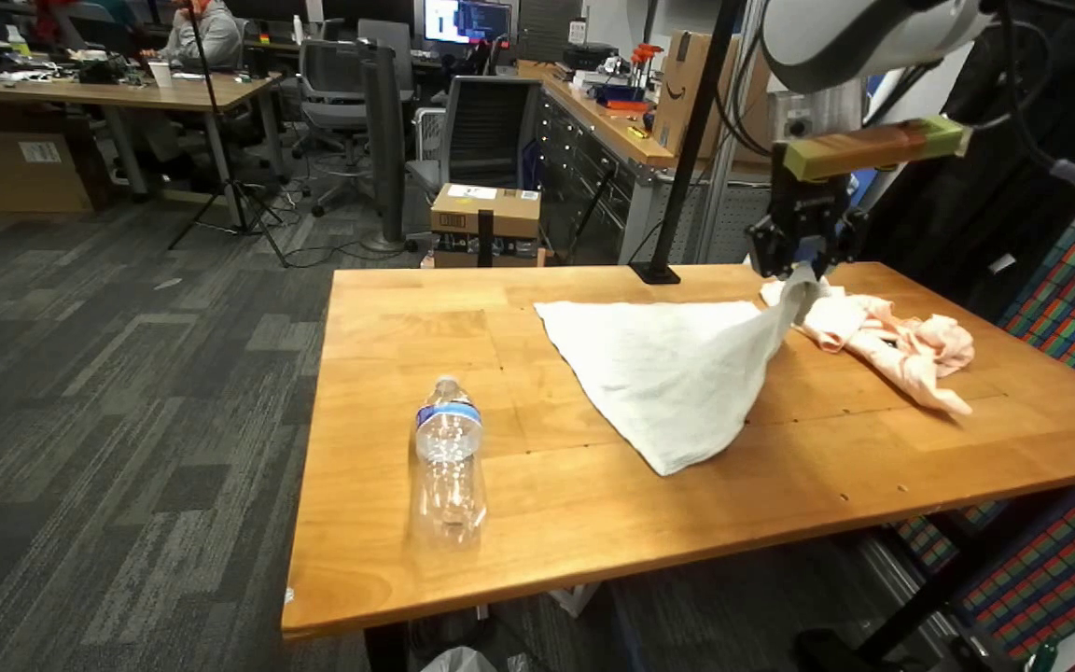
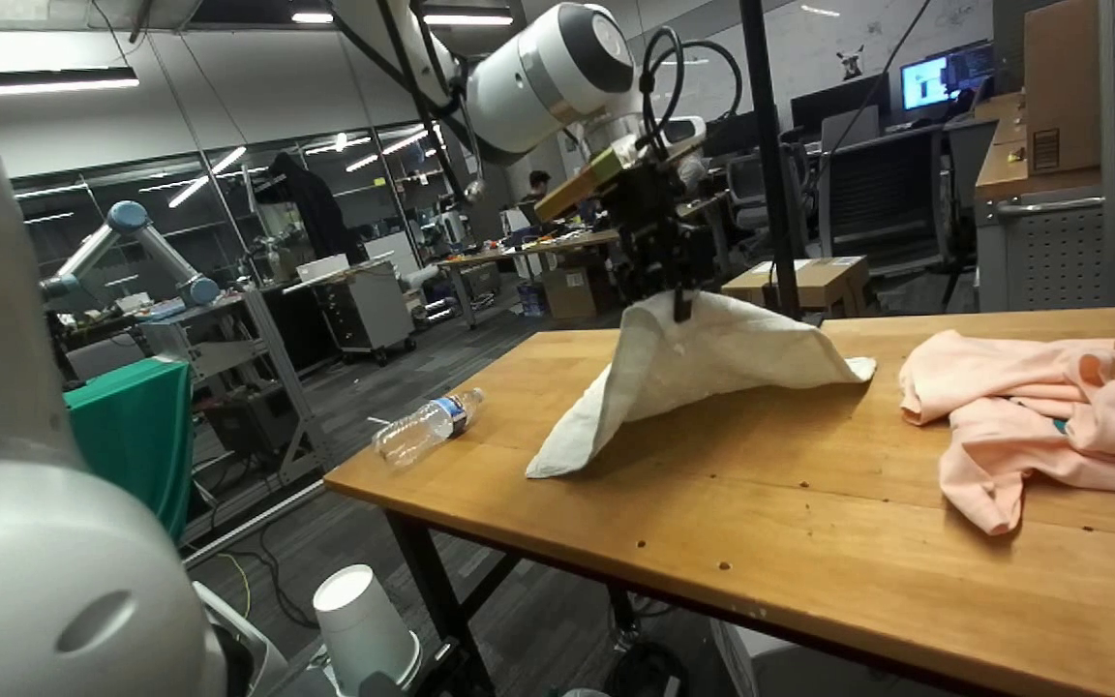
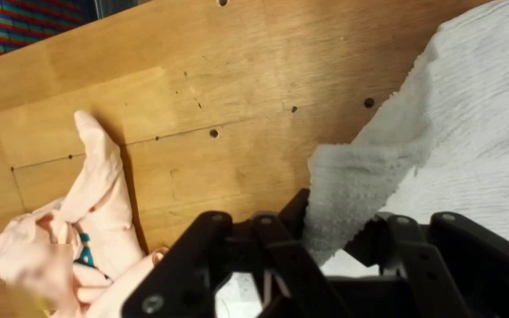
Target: Fold the towel
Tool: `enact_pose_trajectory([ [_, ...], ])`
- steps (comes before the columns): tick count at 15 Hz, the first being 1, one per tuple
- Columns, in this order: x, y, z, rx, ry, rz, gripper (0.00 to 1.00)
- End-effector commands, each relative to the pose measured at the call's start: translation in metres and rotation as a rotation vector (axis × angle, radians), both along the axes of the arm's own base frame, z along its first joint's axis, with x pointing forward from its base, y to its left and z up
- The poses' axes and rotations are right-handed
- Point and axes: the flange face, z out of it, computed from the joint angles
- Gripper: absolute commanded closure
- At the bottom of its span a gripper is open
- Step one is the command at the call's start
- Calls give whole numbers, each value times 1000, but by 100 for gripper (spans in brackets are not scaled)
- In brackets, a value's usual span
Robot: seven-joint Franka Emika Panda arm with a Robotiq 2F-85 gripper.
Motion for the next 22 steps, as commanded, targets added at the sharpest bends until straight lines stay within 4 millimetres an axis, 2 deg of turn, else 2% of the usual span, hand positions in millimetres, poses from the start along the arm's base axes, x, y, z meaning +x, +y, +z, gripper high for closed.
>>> enact_pose_trajectory([
  [1, 47, 44, 11, -39, 40, 79, 93],
  [7, 107, 103, -5, -52, 3, 161, 93],
  [13, 151, 137, 1, 17, -84, 156, 93],
  [17, 164, 151, 8, 92, -86, 109, 93],
  [22, 168, 169, 11, 193, -48, 100, 93],
])
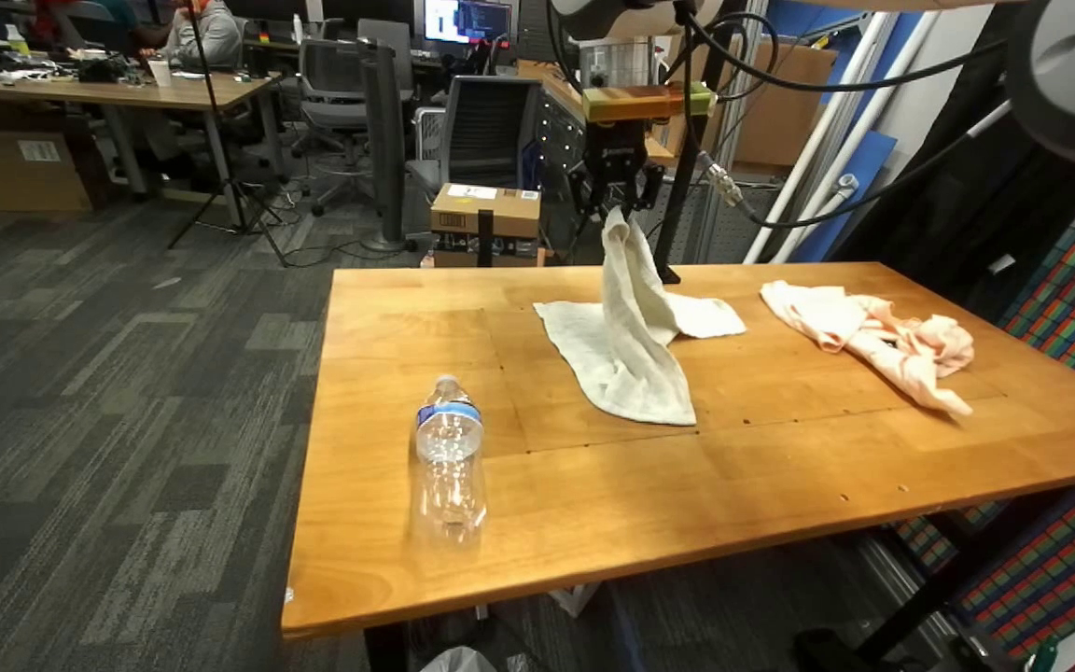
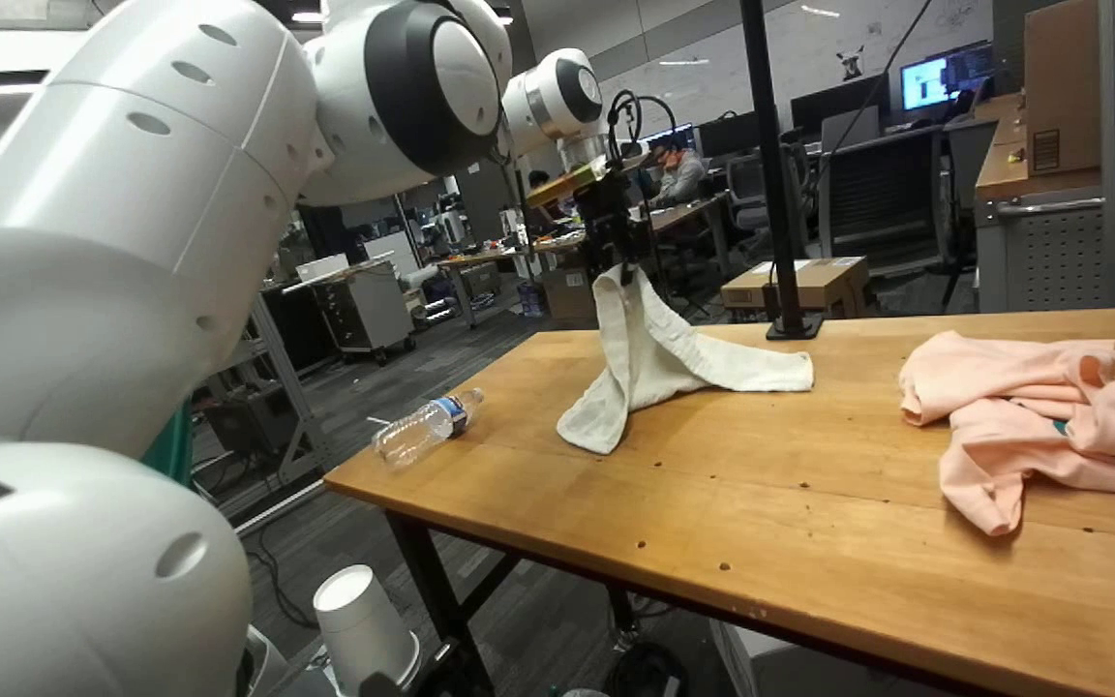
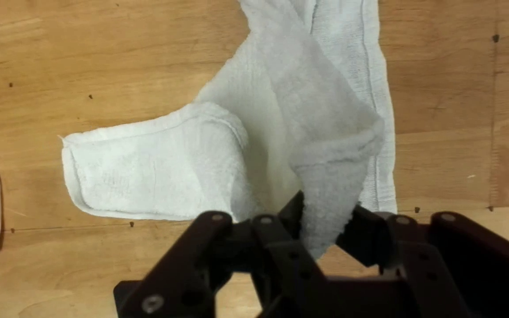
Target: Fold the towel
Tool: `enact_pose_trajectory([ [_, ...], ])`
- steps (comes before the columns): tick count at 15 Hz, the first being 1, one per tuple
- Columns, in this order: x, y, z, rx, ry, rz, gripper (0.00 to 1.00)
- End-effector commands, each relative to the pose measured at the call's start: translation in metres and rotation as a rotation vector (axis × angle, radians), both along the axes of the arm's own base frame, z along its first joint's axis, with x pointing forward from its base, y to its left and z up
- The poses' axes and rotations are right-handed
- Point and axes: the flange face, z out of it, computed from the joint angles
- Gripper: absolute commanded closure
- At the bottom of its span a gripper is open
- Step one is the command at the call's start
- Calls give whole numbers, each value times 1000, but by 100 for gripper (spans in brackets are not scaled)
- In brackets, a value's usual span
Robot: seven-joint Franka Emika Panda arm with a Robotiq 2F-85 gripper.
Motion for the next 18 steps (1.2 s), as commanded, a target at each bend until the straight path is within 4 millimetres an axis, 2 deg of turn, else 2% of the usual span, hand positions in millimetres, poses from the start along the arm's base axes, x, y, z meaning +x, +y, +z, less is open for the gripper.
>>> enact_pose_trajectory([
  [1, 6, 20, 13, 74, 1, 27, 93],
  [2, 6, 25, 16, 81, -3, 36, 92],
  [3, 6, 30, 22, 91, -14, 46, 83],
  [4, 5, 32, 26, 93, -26, 47, 64],
  [7, 3, 38, 44, 110, -59, 47, 42],
  [9, 4, 34, 57, 123, -88, 33, 26],
  [12, 5, 12, 75, 133, -130, -23, 3],
  [15, 5, -23, 94, 144, -185, -118, 0],
  [18, 7, -57, 100, 118, -280, -177, 0],
])
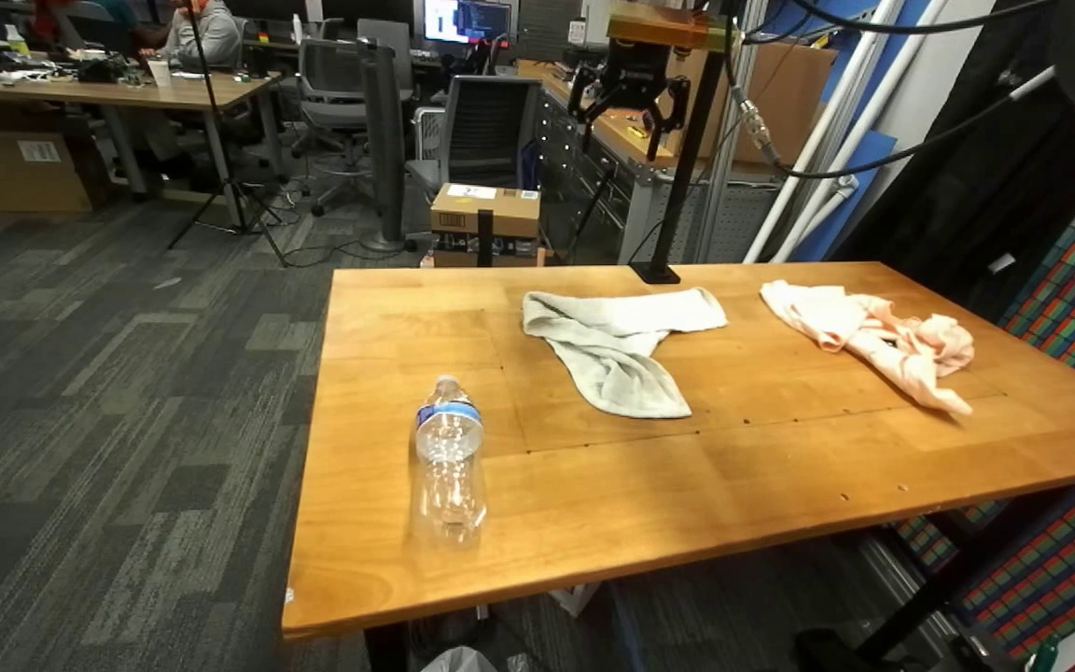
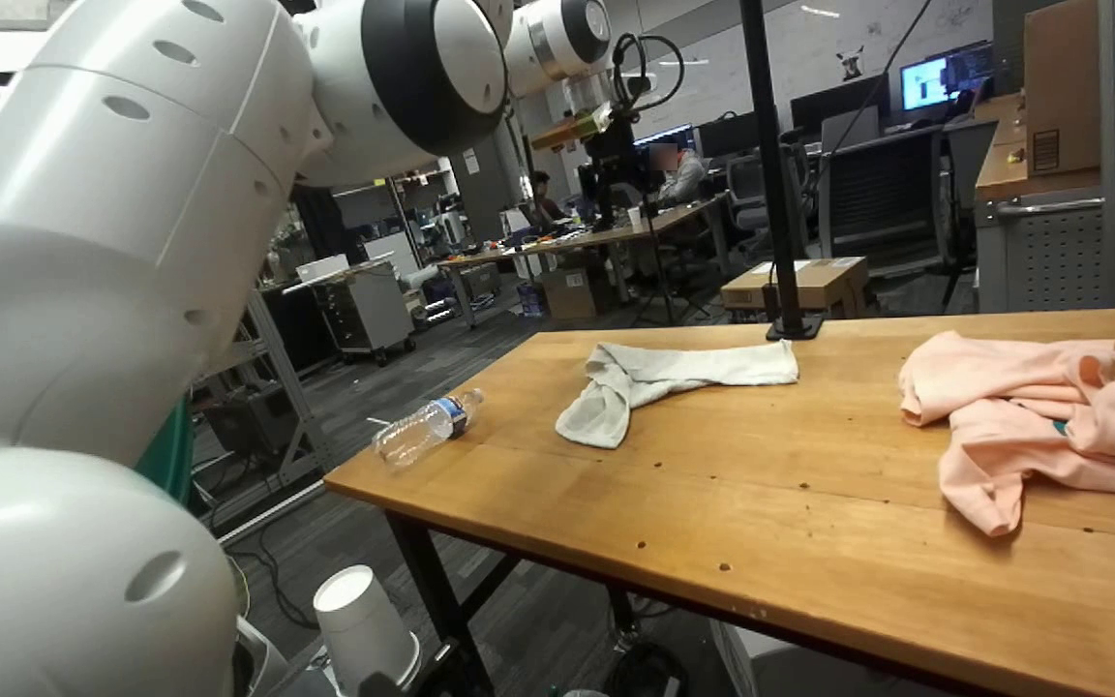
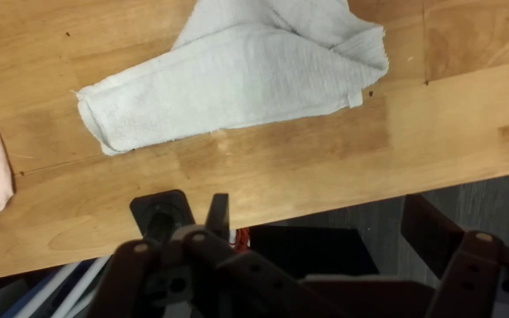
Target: Fold the towel
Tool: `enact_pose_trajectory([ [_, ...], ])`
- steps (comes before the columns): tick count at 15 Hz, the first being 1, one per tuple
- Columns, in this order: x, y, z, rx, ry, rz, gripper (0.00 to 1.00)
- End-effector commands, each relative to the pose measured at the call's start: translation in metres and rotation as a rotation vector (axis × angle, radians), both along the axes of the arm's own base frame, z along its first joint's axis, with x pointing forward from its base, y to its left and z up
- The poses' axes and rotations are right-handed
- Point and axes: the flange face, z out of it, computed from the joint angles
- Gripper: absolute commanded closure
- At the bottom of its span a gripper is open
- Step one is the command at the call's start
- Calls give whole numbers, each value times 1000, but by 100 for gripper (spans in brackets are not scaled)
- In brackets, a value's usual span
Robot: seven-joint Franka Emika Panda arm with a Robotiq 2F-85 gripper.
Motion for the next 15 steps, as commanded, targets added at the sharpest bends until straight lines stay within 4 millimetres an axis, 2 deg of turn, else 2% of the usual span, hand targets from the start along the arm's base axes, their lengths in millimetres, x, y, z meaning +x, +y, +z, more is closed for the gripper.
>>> enact_pose_trajectory([
  [1, -10, -37, 12, -5, -79, -90, 0],
  [4, -16, -71, 0, -46, -108, -146, 0],
  [6, -24, -91, -17, -78, -95, -151, 0],
  [11, -51, -143, -72, -123, -58, -170, 0],
  [15, -83, -185, -124, -118, -41, -196, 0],
])
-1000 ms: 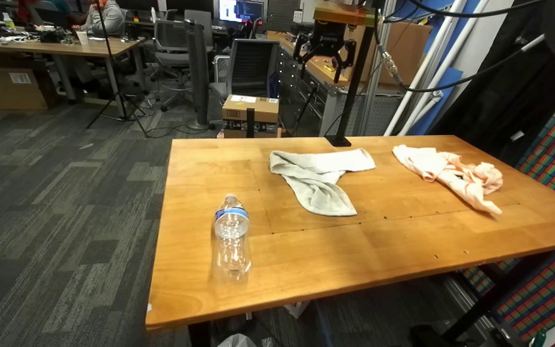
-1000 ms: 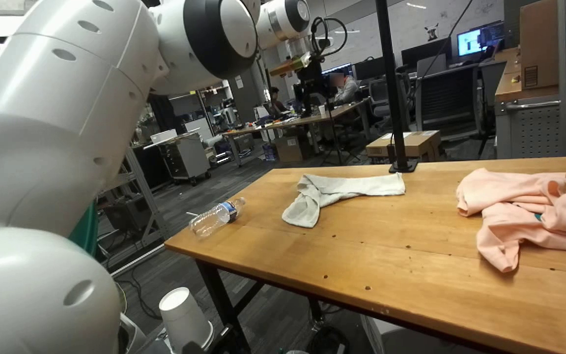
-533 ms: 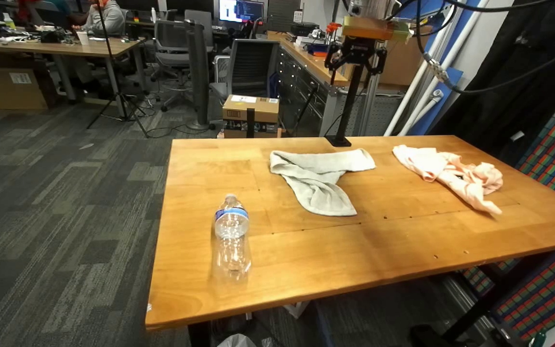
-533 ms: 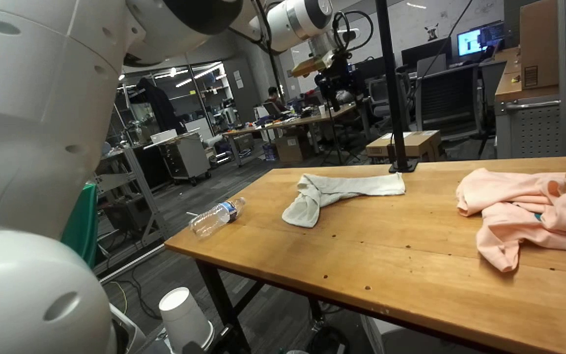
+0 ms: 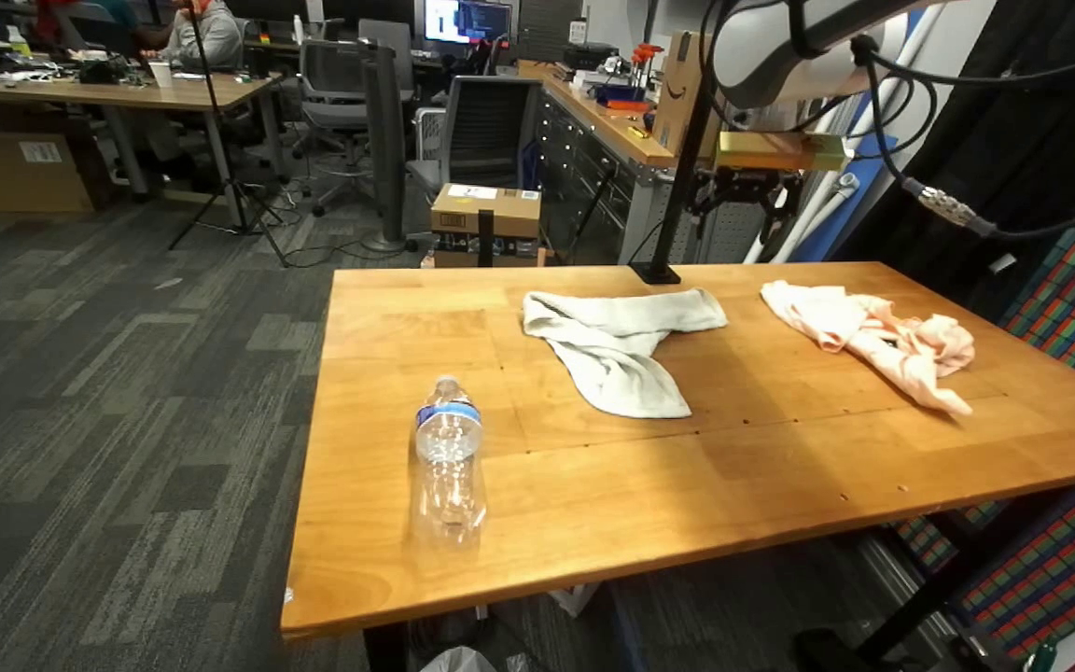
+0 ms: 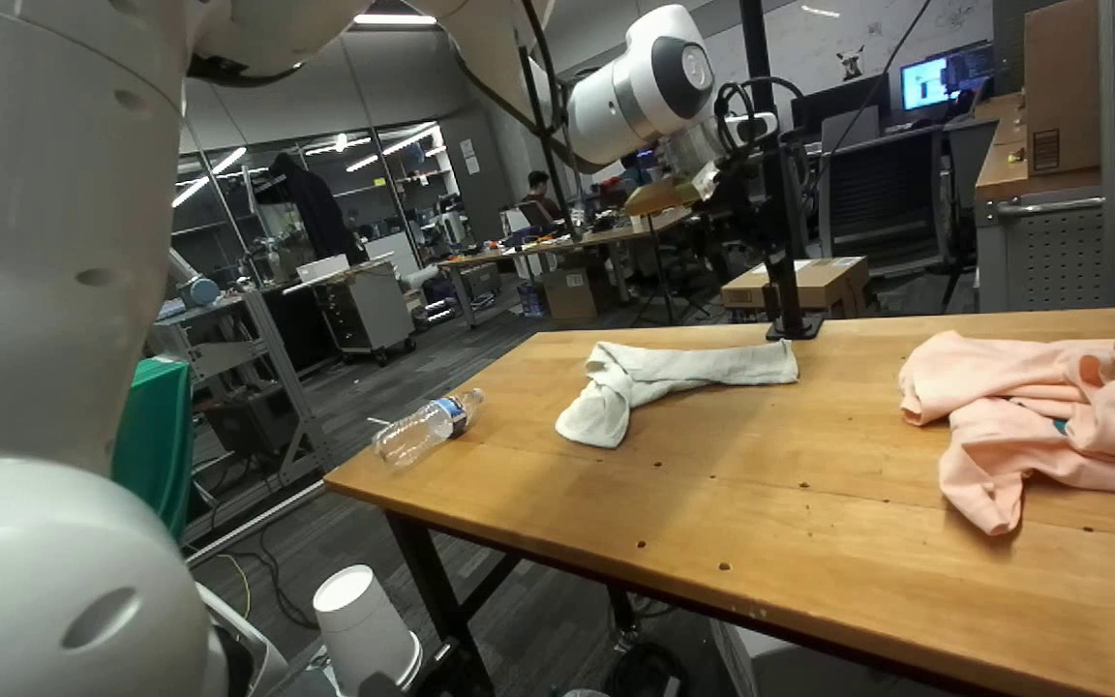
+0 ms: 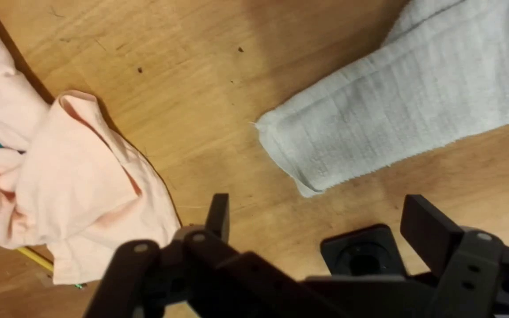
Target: Fold the towel
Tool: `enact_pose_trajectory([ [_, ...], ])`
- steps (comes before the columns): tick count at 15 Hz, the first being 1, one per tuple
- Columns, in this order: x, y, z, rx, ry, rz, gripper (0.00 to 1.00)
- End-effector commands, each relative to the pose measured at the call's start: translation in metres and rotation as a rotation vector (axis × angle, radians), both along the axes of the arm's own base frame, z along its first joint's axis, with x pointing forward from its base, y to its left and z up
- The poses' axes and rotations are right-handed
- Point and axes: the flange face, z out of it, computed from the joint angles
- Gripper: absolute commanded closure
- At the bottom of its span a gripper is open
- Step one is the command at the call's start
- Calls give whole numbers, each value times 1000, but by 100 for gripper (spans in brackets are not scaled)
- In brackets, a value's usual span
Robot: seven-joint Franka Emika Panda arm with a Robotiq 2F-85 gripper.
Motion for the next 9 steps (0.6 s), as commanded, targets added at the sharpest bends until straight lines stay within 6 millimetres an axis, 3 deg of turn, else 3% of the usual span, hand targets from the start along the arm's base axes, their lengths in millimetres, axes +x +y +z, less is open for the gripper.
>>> enact_pose_trajectory([
  [1, -45, -32, -28, 9, -15, -6, 0],
  [5, -63, -59, -64, 21, -25, -35, 0],
  [7, -63, -65, -62, 5, -65, -54, 0],
  [9, -56, -67, -44, -25, -138, -62, 0],
])
